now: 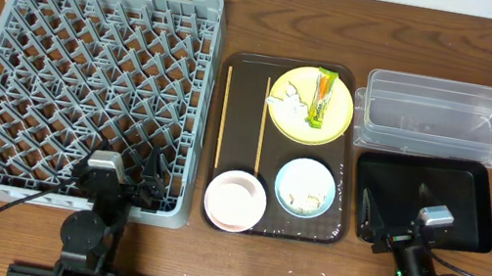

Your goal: Sort waste into correct bins and load items into the dishwasher

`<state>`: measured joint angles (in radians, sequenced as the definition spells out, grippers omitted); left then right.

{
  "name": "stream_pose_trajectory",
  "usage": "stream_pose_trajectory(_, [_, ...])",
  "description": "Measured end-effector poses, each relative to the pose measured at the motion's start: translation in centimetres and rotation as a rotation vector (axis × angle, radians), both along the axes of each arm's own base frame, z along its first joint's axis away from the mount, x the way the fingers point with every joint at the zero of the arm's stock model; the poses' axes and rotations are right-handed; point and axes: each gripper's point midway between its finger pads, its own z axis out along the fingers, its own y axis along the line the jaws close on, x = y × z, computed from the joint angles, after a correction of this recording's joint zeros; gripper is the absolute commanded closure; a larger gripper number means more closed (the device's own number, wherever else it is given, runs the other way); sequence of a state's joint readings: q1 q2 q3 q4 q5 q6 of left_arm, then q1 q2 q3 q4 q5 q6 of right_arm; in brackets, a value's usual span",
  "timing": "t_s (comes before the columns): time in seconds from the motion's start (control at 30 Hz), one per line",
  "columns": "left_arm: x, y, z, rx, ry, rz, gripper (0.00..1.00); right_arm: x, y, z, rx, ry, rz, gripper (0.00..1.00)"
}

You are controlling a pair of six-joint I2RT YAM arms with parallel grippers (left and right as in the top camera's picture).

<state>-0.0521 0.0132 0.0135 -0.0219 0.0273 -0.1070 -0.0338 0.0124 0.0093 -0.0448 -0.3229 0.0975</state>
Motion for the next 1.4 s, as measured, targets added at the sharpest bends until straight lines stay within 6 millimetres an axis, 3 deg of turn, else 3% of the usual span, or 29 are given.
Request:
stream_pose_trajectory(0.53, [0.0, 0.0, -0.1, 0.0, 0.004, 0.0, 0.05, 0.0, 0.0, 0.8, -0.001, -0.033, 0.0, 0.01])
stream_pose_trajectory(0.7, [0.1, -0.4, 0.5, -0.045, -0.019, -0.017, 0.05, -0.5, 1.5, 1.1, 0.008, -0.045, 0.09, 0.01])
stream_pose_trajectory(0.9, [-0.4, -3.4, 3.8, -0.121, -0.067, -0.19, 0.05, -1.3, 2.9, 2.1, 0.125, 0.012, 0.176, 0.01])
stream_pose_trajectory(0.97, [-0.9, -3.7, 6.5, -0.134, -0.051, -0.21, 0.05, -1.8, 3.0, 3.8, 0.146, 0.047, 0.183, 0.01])
stream_pose_trajectory(1.03, [-1.3, -4.0, 10.6, -0.146, -0.018, -0.225, 0.05, -2.2, 3.4, 6.0, 0.155, 0.139, 0.197, 0.01])
stream_pose_trajectory(1.07, [-1.2, -4.0, 11.5, -0.146, -0.018, -0.226, 0.05, -2.1, 3.4, 6.8, 0.155, 0.163, 0.198, 0.01])
stream_pose_trajectory(1.17, [-0.3, -4.9, 13.7, -0.16, 0.156, -0.264, 0.05, -1.1, 3.5, 9.2, 0.135, 0.338, 0.203, 0.01])
stream_pose_trajectory(1.3, [1.6, -6.1, 14.2, -0.187, 0.359, -0.315, 0.05, 1.2, 3.4, 11.1, 0.11, 0.612, 0.204, 0.01])
stream_pose_trajectory(1.4, [2.9, -6.7, 13.4, -0.208, 0.506, -0.334, 0.05, 5.7, 3.6, 12.7, 0.107, 0.72, 0.213, 0.01])
